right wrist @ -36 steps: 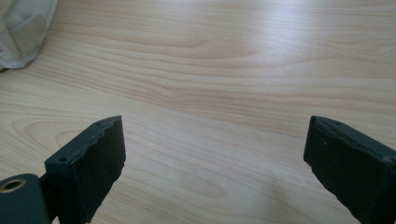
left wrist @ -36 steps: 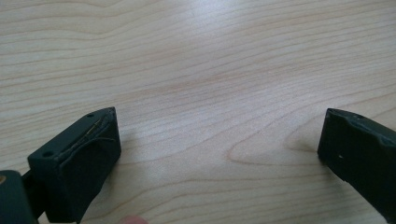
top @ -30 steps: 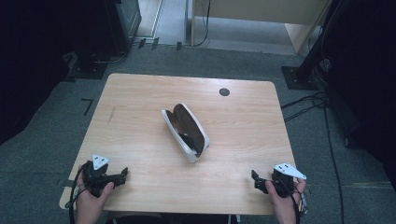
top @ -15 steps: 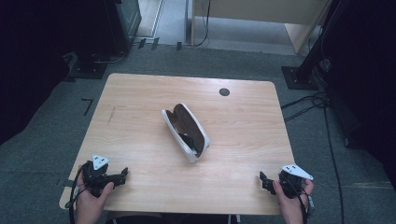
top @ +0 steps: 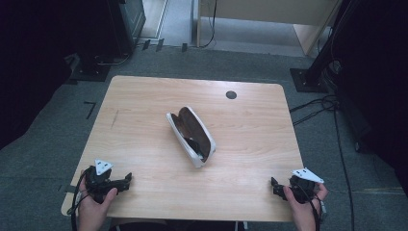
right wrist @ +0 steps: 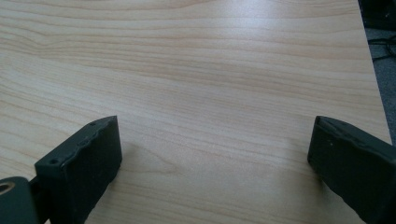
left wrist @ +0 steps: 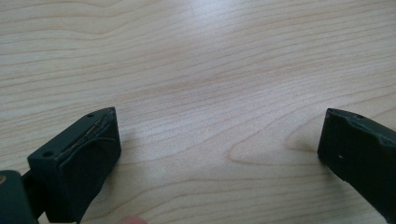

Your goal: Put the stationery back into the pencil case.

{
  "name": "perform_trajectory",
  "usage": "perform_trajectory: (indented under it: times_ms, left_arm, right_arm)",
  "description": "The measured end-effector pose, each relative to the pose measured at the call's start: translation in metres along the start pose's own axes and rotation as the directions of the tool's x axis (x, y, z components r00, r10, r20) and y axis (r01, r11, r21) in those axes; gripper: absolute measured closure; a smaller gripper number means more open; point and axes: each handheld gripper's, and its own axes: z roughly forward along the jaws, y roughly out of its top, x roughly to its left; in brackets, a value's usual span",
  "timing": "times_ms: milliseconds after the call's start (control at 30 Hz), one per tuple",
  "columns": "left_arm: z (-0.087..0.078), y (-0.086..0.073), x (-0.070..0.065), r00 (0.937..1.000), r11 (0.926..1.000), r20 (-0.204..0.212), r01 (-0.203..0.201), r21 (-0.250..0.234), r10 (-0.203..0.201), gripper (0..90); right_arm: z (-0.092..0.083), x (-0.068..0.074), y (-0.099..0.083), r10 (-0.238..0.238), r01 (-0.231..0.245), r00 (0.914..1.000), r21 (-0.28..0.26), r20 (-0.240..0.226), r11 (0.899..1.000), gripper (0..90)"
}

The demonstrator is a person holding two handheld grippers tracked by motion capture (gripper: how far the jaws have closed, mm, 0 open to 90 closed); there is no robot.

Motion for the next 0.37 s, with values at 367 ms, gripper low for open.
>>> perform_trajectory:
  times_ms: [367]
  left_arm:
    - [0.0, 0.0, 0.0, 1.0, 1.0, 0.0, 0.0, -0.001, 0.0, 0.0]
  right_arm:
    - [0.0003, -0.0003, 0.0001, -0.004, 0.004, 1.0, -0.001, -0.002, 1.0, 2.3]
